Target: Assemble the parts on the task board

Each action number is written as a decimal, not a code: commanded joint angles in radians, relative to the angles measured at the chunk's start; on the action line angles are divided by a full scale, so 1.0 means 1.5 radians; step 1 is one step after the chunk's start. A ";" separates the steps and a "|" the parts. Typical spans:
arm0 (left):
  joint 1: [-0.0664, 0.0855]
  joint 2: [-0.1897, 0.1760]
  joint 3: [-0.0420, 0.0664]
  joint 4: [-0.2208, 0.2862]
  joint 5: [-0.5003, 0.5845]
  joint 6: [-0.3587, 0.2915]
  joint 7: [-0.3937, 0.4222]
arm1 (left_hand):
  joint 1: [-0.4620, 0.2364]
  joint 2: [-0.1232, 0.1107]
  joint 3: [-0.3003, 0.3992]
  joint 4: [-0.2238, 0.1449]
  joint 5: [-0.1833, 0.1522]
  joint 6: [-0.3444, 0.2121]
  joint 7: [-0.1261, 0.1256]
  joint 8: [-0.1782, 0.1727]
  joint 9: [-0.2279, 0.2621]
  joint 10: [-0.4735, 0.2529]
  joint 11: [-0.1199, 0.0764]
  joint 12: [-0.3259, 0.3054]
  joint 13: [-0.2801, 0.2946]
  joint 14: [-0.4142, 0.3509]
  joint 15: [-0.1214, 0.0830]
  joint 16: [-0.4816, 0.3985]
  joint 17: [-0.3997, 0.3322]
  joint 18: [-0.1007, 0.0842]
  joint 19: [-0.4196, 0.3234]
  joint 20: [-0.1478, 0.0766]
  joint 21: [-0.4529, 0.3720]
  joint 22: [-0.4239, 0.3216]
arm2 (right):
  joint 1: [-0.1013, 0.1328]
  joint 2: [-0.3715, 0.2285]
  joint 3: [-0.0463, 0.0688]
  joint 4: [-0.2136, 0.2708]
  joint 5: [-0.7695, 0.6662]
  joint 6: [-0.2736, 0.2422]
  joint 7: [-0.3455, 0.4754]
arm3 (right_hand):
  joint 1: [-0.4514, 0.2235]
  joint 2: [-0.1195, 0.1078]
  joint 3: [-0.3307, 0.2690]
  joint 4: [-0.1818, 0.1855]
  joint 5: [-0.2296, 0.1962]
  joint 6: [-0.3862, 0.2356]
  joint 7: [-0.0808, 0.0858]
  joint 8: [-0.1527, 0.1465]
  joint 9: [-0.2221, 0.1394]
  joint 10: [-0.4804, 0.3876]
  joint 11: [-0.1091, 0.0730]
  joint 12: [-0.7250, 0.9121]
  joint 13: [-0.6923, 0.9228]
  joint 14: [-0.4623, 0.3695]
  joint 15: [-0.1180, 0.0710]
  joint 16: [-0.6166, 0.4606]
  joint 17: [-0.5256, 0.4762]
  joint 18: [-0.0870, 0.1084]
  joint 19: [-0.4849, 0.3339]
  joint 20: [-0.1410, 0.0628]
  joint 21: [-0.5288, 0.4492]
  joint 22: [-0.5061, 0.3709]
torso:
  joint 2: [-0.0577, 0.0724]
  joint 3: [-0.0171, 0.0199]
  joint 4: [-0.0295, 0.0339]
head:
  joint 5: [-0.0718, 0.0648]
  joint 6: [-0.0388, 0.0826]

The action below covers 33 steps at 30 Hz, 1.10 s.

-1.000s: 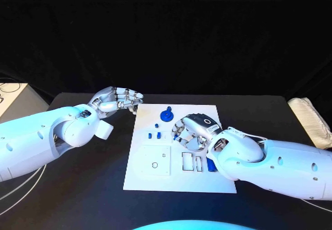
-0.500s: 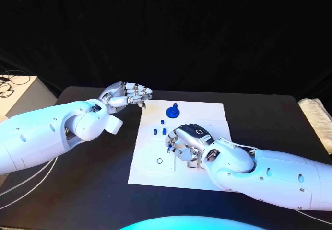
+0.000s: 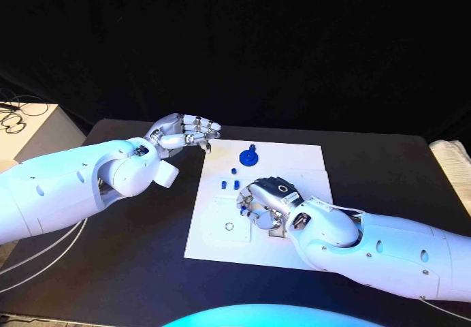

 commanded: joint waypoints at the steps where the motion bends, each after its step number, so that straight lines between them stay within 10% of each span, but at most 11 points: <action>1: 0.000 0.001 0.000 0.002 0.006 0.001 0.007 | -0.003 0.006 -0.003 0.001 0.001 0.002 0.004 0.003 -0.001 -0.006 0.001 -0.005 -0.001 0.004 0.002 -0.003 -0.001 0.009 0.003 0.000 -0.004 -0.001 | -0.001 0.001 -0.001 0.000 -0.017 0.016 -0.006 | 0.000 0.005 -0.001 -0.004 0.004 0.001 0.003 0.004 0.001 0.032 -0.030 0.005 0.004 0.038 -0.004 -0.001 0.010 -0.003 0.044 -0.004 -0.003 0.136 | 0.001 -0.0001 -0.0016 | 0.002 -0.002; 33: 0.000 -0.001 0.000 0.002 0.006 0.003 -0.001 | -0.003 0.007 -0.003 0.001 0.001 0.001 0.005 0.003 -0.002 -0.006 0.001 -0.006 -0.002 0.004 0.002 -0.003 -0.001 0.009 0.003 0.000 -0.005 -0.002 | -0.002 0.013 -0.005 -0.017 -0.019 0.044 -0.007 | -0.018 0.000 -0.005 -0.010 0.003 -0.003 0.005 0.003 0.005 0.029 -0.027 -0.004 0.003 0.035 -0.001 -0.006 0.002 -0.001 0.041 -0.002 -0.014 0.132 | 0.000 -0.0002 0.0000 | 0.000 -0.004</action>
